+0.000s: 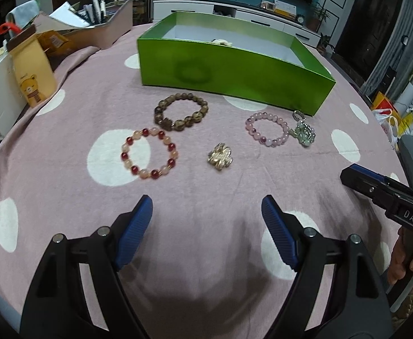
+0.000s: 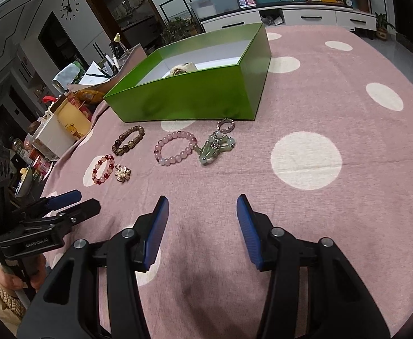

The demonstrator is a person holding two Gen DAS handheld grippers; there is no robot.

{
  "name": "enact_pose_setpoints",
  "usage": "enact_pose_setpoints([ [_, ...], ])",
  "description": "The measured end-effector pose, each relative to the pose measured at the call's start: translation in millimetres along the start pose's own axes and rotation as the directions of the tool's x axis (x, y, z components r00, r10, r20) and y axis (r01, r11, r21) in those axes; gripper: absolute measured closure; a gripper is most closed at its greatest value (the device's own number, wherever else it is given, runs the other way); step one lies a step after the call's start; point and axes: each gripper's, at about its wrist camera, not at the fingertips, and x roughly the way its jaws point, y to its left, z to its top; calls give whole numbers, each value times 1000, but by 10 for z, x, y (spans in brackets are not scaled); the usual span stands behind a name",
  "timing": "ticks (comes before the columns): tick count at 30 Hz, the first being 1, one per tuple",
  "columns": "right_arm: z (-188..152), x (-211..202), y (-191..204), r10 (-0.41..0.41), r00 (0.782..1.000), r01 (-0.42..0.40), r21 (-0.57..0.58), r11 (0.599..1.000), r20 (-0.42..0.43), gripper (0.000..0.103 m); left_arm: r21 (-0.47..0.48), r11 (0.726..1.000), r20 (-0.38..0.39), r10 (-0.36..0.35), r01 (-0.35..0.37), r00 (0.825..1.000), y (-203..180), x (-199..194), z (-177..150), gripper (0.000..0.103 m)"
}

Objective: Organize jewelry
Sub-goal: 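Move both tools back over the remaining jewelry, then grasp the gold flower brooch with the left tool while the right tool grasps the green jade pendant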

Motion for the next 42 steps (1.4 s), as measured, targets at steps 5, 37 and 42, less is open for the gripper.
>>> enact_pose_setpoints([
  [5,62,109,0,5,1000,-5,7,1000,-8,52,30,1000,5,-4,4,1000,-90,113,97,26],
  [37,417,345,-39,2,999,-3,45,999,35,96,92,994,11,-66,65,998,-195,373,311,81],
  [42,430,95,-44,13,997,-16,34,999,82,96,61,993,23,-107,105,994,-161,237,336,81],
])
